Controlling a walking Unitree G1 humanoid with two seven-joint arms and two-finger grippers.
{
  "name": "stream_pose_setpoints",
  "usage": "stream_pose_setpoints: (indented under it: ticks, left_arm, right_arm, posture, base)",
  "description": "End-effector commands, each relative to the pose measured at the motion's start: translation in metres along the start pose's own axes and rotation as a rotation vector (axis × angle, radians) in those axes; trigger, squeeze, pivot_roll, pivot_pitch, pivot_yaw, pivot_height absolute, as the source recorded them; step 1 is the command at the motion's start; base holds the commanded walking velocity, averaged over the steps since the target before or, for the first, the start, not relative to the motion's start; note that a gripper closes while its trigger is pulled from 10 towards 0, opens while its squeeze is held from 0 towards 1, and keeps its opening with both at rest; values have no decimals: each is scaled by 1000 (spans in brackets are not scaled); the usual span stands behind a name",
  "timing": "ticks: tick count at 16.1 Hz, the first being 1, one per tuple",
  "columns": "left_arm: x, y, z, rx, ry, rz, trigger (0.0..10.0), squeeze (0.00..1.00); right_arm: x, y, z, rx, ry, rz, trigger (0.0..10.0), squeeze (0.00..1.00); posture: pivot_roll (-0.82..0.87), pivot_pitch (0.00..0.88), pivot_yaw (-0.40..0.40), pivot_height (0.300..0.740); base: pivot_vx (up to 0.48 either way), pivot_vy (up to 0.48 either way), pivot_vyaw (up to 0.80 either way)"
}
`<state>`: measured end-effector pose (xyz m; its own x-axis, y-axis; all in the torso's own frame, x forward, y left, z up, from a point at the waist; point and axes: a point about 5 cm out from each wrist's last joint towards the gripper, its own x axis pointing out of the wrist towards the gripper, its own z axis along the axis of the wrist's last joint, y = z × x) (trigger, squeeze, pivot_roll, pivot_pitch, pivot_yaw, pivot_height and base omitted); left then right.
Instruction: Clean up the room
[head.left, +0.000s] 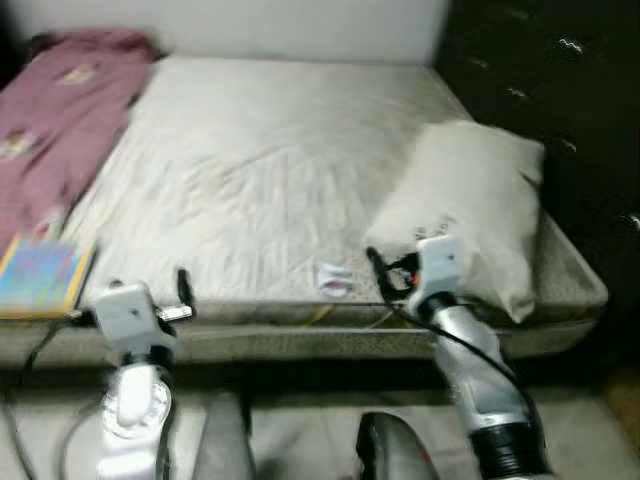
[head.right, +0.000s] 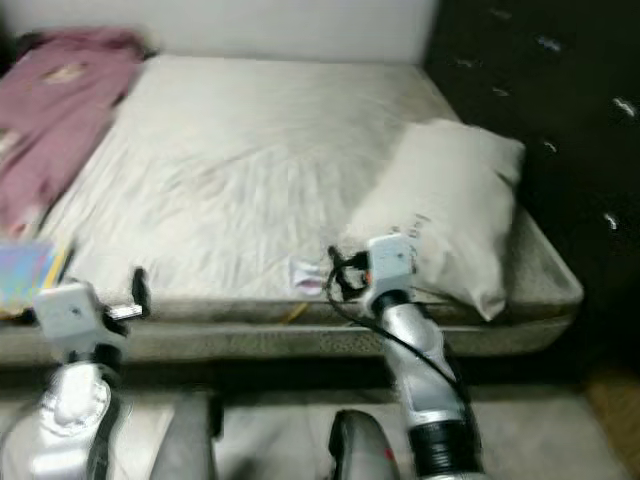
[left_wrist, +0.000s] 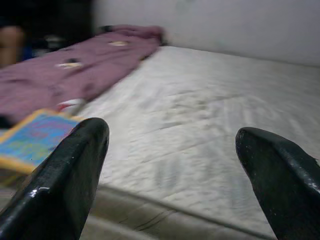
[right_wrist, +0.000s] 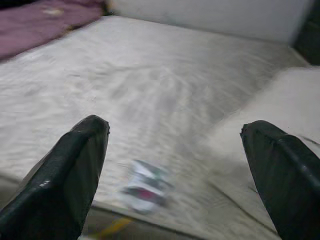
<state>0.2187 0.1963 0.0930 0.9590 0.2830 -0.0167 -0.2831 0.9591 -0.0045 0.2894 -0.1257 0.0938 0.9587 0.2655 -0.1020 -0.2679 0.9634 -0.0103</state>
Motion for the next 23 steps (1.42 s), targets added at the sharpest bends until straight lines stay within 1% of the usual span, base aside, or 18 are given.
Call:
stream_pose_setpoints:
  ticks: [1, 7, 12, 16, 19, 20, 21, 23]
  left_arm:
    - [3, -3, 5, 1, -16, -14, 10000, 0]
    - [4, -5, 5, -8, -13, -29, 10000, 0]
    - [4, -6, 5, -12, -11, -35, 10000, 0]
    - [4, -6, 7, -23, -30, -28, 10000, 0]
    - [4, -7, 9, -31, -41, -40, 10000, 0]
    - [4, -7, 8, -33, -40, -42, 10000, 0]
    - [4, -8, 8, -36, -40, -48, 10000, 0]
    - [4, -8, 8, -35, -40, -52, 10000, 0]
  right_arm:
    - [3, 0, 8, -3, -27, 3, 10000, 0]
    - [4, 0, 7, 30, -28, 17, 10000, 0]
    - [4, 1, 7, 24, -31, 21, 10000, 0]
    - [4, 2, 6, 16, -24, 39, 10000, 0]
    - [5, 5, 6, -27, -24, 64, 10000, 0]
    - [5, 6, 6, -26, -28, 69, 10000, 0]
    - [4, 7, 6, -38, -27, 72, 10000, 0]
    - [5, 7, 5, -23, -24, 72, 10000, 0]
  posture:
    - [9, 0, -81, 643]
    - [8, 0, -82, 638]
    - [7, 0, -82, 583]
    - [7, 0, -84, 583]
    - [8, 0, -85, 583]
    - [9, 0, -85, 583]
    - [11, 0, -86, 583]
    - [13, 0, -86, 583]
  base:
    - [0, 0, 581]
    - [0, 0, 0]
    - [0, 0, 0]
    - [0, 0, 0]
    - [0, 0, 0]
    - [0, 0, 0]
    - [0, 0, 800]
    - [244, 0, 606]
